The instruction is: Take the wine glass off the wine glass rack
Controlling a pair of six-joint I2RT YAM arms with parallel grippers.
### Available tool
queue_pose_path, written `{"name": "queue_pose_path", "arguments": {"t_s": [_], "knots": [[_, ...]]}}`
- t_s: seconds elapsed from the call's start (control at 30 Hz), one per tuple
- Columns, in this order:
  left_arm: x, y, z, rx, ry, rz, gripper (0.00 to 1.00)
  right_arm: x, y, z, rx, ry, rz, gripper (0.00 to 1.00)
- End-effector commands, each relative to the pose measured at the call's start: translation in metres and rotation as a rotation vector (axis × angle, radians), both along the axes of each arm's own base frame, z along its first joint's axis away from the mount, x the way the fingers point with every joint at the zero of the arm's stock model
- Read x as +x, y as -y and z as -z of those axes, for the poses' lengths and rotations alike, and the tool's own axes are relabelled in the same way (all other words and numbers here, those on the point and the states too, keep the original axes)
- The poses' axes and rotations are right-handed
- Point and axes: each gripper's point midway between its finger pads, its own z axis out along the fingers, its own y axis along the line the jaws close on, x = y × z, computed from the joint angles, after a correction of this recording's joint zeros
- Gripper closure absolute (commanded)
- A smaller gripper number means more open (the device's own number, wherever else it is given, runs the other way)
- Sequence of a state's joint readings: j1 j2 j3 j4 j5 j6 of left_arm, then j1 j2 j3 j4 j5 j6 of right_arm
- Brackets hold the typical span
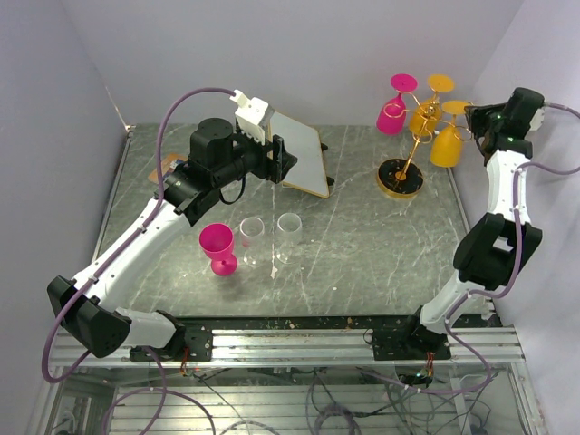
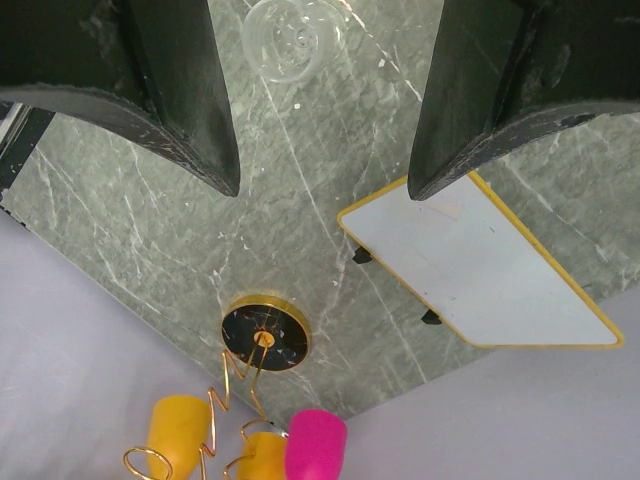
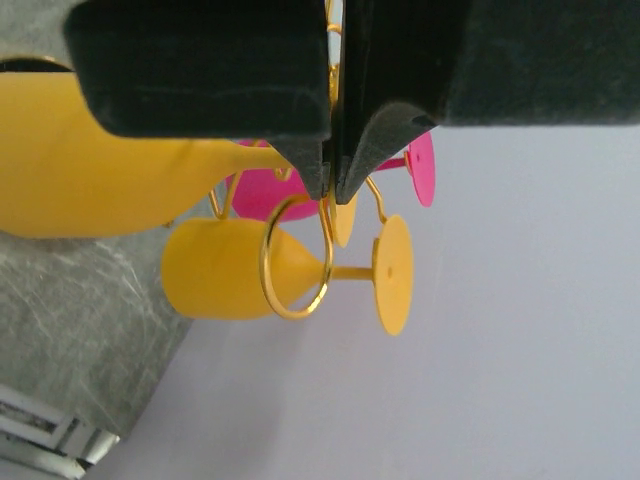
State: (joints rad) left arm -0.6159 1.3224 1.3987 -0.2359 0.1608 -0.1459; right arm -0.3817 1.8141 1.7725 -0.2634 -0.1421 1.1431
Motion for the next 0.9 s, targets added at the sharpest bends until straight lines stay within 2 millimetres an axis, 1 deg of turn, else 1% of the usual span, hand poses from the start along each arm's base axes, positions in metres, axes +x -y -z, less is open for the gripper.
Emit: {"name": "queue_pose_path", "arguments": {"t_s": [0.0,0.07,0.37,0.5,0.53,0.63,0.67,0.77,0.8,0.87], "knots": [[0.005,0.001,-0.006,-0.014,0.027,-0.003,0.22,-0.02,0.007,-0.025,0.029,0.068,0.042,1.0],[0.005,0.001,-0.005,-0.012,0.026,-0.002,0.22,-0.027,0.014,-0.025,0.019,0.06,0.077,1.0],[0.006,0.002,-0.002,-0.011,0.02,0.001,0.22,-0.054,0.038,-0.039,-0.069,0.045,0.193,1.0],[0.006,0.002,-0.002,-0.008,0.018,-0.001,0.22,-0.076,0.048,-0.041,-0.13,-0.017,0.253,1.0],[0.006,0.002,-0.002,-0.007,0.019,-0.002,0.22,-0.083,0.049,-0.045,-0.155,-0.019,0.261,1.0],[0.006,0.003,-0.001,-0.008,0.015,0.002,0.21,-0.103,0.045,-0.052,-0.232,-0.032,0.262,1.0],[0.006,0.003,-0.002,-0.01,0.015,0.006,0.21,-0.112,0.042,-0.056,-0.253,-0.031,0.261,1.0],[0.004,0.004,-0.004,-0.017,0.014,0.011,0.21,-0.138,0.031,-0.059,-0.32,-0.036,0.246,1.0],[0.003,0.004,-0.005,-0.02,0.015,0.014,0.21,-0.151,0.026,-0.057,-0.325,-0.039,0.246,1.0],[0.002,0.003,-0.007,-0.028,0.019,0.013,0.21,-0.165,0.009,-0.051,-0.323,-0.017,0.201,1.0]]}}
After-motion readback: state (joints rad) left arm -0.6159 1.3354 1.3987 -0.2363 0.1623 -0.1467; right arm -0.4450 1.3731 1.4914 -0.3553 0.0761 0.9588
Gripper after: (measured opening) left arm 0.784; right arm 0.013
